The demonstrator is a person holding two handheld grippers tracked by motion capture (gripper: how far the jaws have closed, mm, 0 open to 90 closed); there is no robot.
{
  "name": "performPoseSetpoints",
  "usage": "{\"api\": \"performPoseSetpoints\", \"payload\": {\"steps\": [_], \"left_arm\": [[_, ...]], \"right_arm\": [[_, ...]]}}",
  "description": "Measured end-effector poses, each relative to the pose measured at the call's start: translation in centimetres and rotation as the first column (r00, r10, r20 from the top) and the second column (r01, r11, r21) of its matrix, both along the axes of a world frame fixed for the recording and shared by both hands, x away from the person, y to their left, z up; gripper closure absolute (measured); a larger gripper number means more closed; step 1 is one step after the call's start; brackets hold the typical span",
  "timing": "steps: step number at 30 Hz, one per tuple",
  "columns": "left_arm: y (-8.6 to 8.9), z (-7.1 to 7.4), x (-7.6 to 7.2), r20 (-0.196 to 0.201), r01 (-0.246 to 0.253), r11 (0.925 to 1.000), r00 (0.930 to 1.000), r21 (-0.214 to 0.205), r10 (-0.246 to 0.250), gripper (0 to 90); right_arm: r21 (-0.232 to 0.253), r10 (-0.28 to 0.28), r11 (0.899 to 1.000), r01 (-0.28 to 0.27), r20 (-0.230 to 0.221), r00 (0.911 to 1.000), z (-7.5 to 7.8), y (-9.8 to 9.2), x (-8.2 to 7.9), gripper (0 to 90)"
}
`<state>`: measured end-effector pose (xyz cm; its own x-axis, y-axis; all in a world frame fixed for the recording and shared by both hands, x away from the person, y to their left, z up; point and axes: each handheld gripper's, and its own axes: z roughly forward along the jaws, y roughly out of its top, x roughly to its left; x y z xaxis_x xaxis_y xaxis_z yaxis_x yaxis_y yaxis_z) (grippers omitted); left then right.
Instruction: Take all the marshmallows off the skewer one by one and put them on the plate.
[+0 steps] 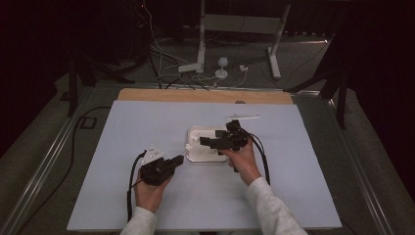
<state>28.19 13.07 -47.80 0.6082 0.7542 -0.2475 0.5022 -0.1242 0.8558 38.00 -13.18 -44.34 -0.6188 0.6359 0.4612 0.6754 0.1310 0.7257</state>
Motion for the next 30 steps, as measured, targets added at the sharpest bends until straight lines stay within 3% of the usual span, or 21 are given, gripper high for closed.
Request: {"api": "performPoseSetpoints", "payload": {"steps": [6, 7, 8, 9, 10, 11, 12, 15, 18, 26, 30], "left_arm": [[-0.2, 0.0, -0.1, 0.011, 0.017, 0.9998, 0.9998, -0.006, -0.017, 89.9], [-0.3, 0.0, -0.1, 0.013, 0.019, 0.9998, 0.9997, -0.008, -0.019, 89.9], [-0.3, 0.0, -0.1, 0.016, 0.021, 0.9997, 0.9997, -0.010, -0.021, 89.9], [-0.4, 0.0, -0.2, 0.022, 0.029, 0.9995, 0.9994, -0.009, -0.028, 89.9], [-0.4, 0.0, -0.2, 0.022, 0.029, 0.9995, 0.9994, -0.009, -0.028, 89.9], [-0.4, 0.0, -0.2, 0.023, 0.029, 0.9996, 0.9993, -0.005, -0.029, 89.9], [-0.4, 0.0, -0.2, 0.022, 0.030, 0.9995, 0.9993, -0.003, -0.030, 89.8], [-0.4, 0.0, -0.2, 0.029, 0.034, 0.9994, 0.9990, -0.005, -0.034, 89.9], [-0.4, 0.0, -0.2, 0.034, 0.037, 0.9993, 0.9988, -0.007, -0.037, 89.9], [-0.6, -0.1, -0.3, 0.045, 0.055, 0.9985, 0.9974, -0.003, -0.055, 90.0], [-0.5, -0.1, -0.4, 0.049, 0.054, 0.9986, 0.9974, -0.005, -0.053, 90.0]], "right_arm": [[0.024, 0.032, 0.999, -0.031, -0.033, 0.9989, 0.0, 1.0, 0.0, 16.1], [0.032, 0.048, 0.998, -0.047, -0.051, 0.9975, -0.1, 1.5, 0.1, 23.1], [0.032, 0.048, 0.998, -0.047, -0.051, 0.9975, -0.1, 1.5, 0.1, 23.1], [0.058, 0.074, 0.996, -0.070, -0.071, 0.9947, -0.3, 1.8, 0.2, 37.7], [0.074, 0.089, 0.994, -0.083, -0.089, 0.9920, -0.4, 1.9, 0.3, 43.5], [0.074, 0.089, 0.994, -0.083, -0.089, 0.9920, -0.4, 1.9, 0.3, 43.5], [0.105, 0.107, 0.990, -0.094, -0.124, 0.9865, -0.6, 2.0, 0.4, 54.5], [0.143, 0.121, 0.985, -0.097, -0.170, 0.9781, -0.7, 2.0, 0.7, 61.3], [0.143, 0.120, 0.985, -0.095, -0.173, 0.9777, -0.6, 2.0, 0.6, 71.9], [0.147, 0.102, 0.986, -0.081, -0.144, 0.9843, 0.0, 1.6, 0.4, 77.4], [0.143, 0.061, 0.989, -0.043, -0.125, 0.9903, 0.5, 1.6, 0.3, 78.9]]}}
